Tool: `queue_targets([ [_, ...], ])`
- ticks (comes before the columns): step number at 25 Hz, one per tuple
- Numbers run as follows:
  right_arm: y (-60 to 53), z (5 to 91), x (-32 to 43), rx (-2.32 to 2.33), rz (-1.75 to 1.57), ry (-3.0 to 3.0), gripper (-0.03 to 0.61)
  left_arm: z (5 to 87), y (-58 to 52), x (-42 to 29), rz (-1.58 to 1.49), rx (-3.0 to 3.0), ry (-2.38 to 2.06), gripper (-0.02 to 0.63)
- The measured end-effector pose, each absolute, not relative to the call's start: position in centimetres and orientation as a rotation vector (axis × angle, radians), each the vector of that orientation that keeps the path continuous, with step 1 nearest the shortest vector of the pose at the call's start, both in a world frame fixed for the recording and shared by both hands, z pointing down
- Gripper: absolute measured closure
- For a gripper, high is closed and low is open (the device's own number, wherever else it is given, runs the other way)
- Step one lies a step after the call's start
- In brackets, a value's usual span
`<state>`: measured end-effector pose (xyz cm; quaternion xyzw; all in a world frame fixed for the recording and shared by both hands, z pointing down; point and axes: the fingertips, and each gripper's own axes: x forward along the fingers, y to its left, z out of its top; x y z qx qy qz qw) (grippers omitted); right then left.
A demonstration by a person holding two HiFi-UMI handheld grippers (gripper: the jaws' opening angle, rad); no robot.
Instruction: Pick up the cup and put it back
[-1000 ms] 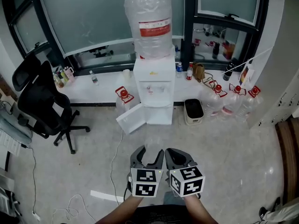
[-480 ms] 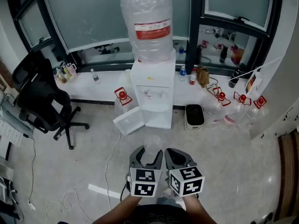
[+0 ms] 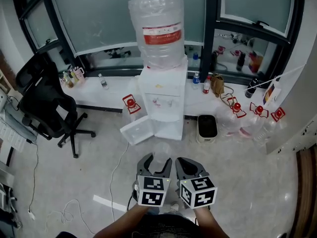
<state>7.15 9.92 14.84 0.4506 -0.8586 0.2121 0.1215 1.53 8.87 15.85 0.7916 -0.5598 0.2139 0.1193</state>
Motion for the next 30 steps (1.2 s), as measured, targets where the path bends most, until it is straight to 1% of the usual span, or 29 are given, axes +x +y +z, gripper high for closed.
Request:
queue_targets([
  [12, 5.5, 15.7, 6.2, 1.318, 0.578, -2.489, 0.557, 17.5, 4.5, 1.0, 0.598, 2.318, -1.616, 0.367],
  [30, -6.9, 17.9, 1.9, 1.309, 0.579, -2.43, 0.557, 20.2, -7.5, -2.4, 0.553, 2.314, -1.558, 0.367],
])
